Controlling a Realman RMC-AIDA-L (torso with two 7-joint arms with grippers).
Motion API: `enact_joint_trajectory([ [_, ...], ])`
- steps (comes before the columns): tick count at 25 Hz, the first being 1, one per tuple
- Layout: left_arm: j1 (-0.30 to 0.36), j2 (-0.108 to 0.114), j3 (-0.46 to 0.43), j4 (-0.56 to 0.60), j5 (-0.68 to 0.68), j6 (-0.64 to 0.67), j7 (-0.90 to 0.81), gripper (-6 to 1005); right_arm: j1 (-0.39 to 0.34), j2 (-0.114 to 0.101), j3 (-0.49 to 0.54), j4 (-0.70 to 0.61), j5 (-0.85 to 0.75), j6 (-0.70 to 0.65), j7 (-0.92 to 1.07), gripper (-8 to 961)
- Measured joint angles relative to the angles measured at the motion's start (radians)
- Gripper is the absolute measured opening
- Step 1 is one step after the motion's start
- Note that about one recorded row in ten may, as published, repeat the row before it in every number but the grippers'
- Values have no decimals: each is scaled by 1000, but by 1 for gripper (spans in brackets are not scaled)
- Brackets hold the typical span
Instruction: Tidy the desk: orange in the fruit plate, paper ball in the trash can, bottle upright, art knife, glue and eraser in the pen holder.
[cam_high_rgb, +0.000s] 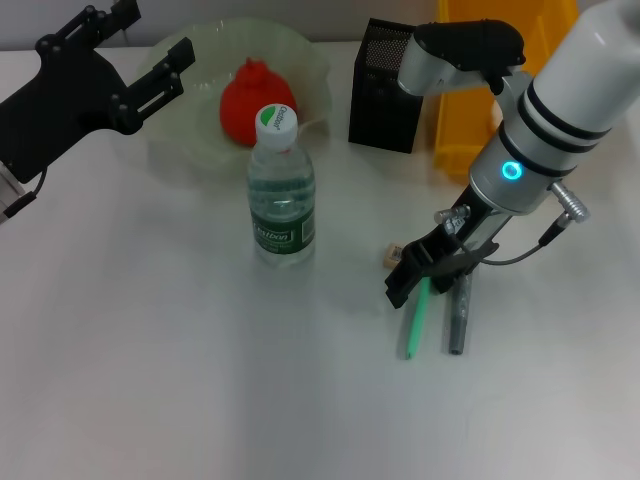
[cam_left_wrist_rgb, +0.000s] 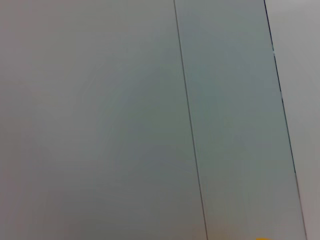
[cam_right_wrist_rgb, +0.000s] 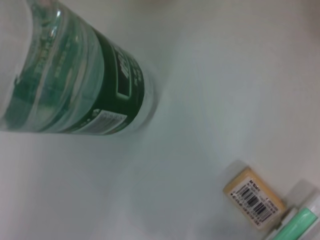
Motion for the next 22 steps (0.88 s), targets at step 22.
enact_joint_trajectory([
  [22, 3, -1, -12, 0, 0, 4, 13, 716, 7, -5, 2, 22, -16, 20, 10, 469],
])
